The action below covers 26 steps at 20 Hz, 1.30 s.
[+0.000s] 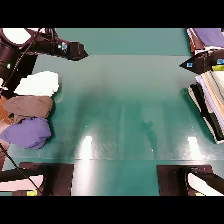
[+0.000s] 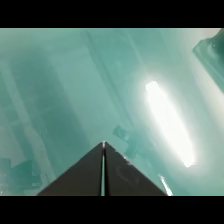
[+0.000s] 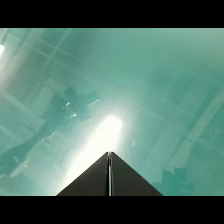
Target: Fold the shirts.
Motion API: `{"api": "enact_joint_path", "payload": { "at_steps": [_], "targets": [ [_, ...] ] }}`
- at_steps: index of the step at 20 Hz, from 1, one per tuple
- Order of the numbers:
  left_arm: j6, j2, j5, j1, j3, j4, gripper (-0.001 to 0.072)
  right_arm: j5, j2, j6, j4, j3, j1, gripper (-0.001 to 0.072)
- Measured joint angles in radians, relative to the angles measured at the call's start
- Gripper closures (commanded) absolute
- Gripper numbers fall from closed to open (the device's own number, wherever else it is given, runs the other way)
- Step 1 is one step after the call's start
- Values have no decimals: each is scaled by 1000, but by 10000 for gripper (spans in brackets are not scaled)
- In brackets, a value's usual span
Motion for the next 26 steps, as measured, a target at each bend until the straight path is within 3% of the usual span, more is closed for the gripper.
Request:
{"api": "enact_joint_path", "payload": {
  "at_steps": [19,20,22,26],
  "targets": [
    [-5,0,45,0,0,-55,680,0,0,0,0,0,2,694],
    [-5,0,60,0,0,-56,648,-1,0,-1,0,0,2,694],
    [-4,0,81,0,0,-24,-9,-5,0,0,0,0,2,695],
    [-62,-1,48,0,0,286,-13,-7,0,0,0,0,2,694]
  ]
}}
